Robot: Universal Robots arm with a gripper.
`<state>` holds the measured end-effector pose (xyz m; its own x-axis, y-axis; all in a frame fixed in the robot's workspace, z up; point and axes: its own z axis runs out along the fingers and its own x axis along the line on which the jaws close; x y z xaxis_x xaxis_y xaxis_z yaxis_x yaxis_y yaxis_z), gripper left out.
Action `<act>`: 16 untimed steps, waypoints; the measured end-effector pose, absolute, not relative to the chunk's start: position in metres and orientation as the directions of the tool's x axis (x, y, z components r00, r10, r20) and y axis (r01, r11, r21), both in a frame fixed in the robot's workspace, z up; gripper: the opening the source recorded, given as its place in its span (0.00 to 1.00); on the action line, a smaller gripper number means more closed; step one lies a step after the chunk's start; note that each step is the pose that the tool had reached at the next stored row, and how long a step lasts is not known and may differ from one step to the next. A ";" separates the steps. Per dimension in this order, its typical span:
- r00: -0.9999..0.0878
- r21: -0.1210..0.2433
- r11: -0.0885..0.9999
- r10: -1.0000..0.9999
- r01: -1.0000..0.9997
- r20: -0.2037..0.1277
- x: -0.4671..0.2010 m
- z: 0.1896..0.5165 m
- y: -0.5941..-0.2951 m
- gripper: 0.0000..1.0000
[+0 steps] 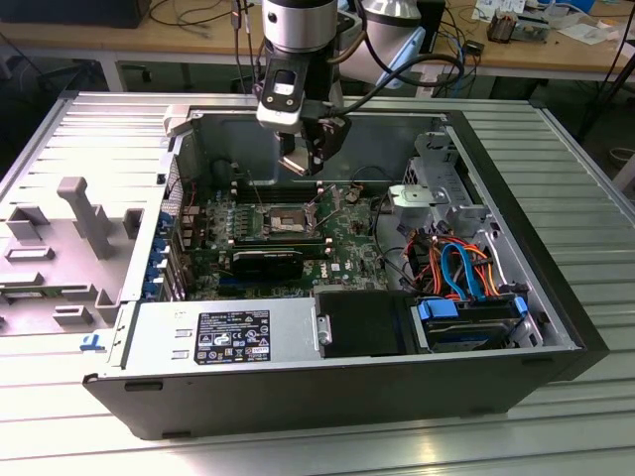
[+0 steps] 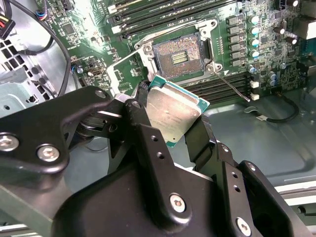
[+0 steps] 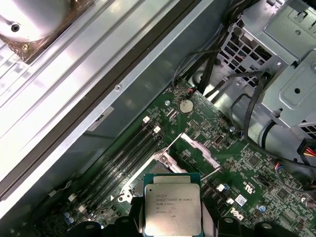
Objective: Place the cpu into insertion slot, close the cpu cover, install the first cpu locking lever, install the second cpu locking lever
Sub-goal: 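Place the cpu into insertion slot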
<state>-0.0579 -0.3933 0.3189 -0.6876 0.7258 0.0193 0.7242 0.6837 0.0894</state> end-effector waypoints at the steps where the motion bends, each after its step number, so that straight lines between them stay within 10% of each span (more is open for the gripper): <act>1: -0.684 0.089 0.680 0.729 0.728 0.019 -0.058 0.319 -0.393 0.55; 16: -0.654 0.089 0.650 0.756 0.754 0.019 -0.058 0.319 -0.393 0.55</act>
